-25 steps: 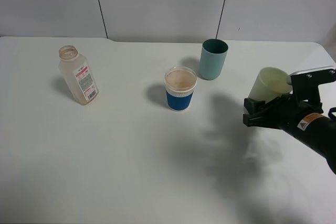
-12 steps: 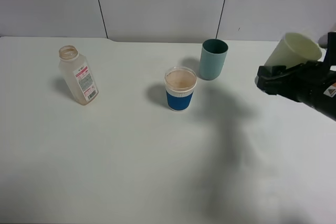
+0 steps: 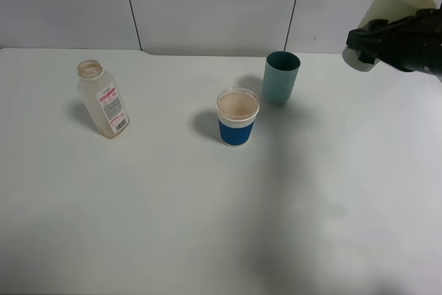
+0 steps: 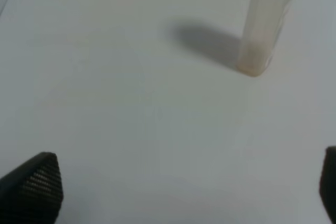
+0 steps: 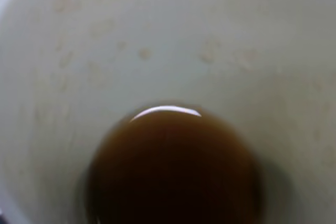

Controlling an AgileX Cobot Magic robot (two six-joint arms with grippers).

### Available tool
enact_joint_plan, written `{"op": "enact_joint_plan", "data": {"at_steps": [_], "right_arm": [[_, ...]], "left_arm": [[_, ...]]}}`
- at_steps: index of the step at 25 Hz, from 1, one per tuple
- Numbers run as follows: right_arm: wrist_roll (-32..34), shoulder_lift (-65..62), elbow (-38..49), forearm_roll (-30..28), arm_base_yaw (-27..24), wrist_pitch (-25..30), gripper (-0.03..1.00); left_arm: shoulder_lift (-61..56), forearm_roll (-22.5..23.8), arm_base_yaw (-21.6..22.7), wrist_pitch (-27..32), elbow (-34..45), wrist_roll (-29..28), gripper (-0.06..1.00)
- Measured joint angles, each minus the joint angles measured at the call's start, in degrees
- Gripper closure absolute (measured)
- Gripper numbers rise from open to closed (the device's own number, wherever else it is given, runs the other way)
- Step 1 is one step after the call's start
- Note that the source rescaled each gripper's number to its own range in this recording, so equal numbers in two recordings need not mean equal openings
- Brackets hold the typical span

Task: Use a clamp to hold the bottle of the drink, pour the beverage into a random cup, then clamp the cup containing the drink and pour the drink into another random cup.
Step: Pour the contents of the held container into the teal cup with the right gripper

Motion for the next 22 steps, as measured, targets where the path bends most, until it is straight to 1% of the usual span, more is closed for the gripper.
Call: {"op": "enact_joint_plan", "data": {"at_steps": [2, 4, 6, 9, 10, 11, 12, 13, 14, 16, 19, 22], "right_arm": [[7.5, 0.0, -2.1, -9.3, -1.9, 2.9, 0.95], [17.0, 0.2, -4.0, -19.4, -3.5, 5.6, 0.95], [27.5, 0.7, -6.3, -32.4, -3.9, 8.7, 0.95], [46.0, 2.8, -9.4, -51.7, -3.9, 13.0, 0.95], [52.1, 3.6, -10.0, -57.7, -3.9, 13.4, 0.95], [57.5, 4.3, -10.6, -62.3, -3.9, 13.8, 0.95], [62.2, 5.0, -11.0, -67.1, -3.9, 13.9, 0.95], [65.4, 5.6, -11.3, -71.2, -3.9, 14.1, 0.95], [68.1, 6.3, -11.4, -74.7, -3.9, 14.1, 0.95], [73.1, 8.0, -11.5, -78.7, -3.9, 14.1, 0.95], [75.4, 11.3, -12.5, -80.7, -3.9, 14.3, 0.95], [76.1, 13.7, -14.1, -83.2, -2.8, 14.9, 0.95]], "left_arm": [[0.0, 0.0, 0.0, 0.0, 0.0, 0.0, -0.05], [0.0, 0.0, 0.0, 0.0, 0.0, 0.0, -0.05], [0.0, 0.0, 0.0, 0.0, 0.0, 0.0, -0.05], [0.0, 0.0, 0.0, 0.0, 0.0, 0.0, -0.05], [0.0, 0.0, 0.0, 0.0, 0.0, 0.0, -0.05], [0.0, 0.0, 0.0, 0.0, 0.0, 0.0, -0.05], [0.0, 0.0, 0.0, 0.0, 0.0, 0.0, -0.05], [0.0, 0.0, 0.0, 0.0, 0.0, 0.0, -0.05], [0.0, 0.0, 0.0, 0.0, 0.0, 0.0, -0.05], [0.0, 0.0, 0.0, 0.0, 0.0, 0.0, -0.05], [0.0, 0.0, 0.0, 0.0, 0.0, 0.0, -0.05], [0.0, 0.0, 0.0, 0.0, 0.0, 0.0, -0.05]]}}
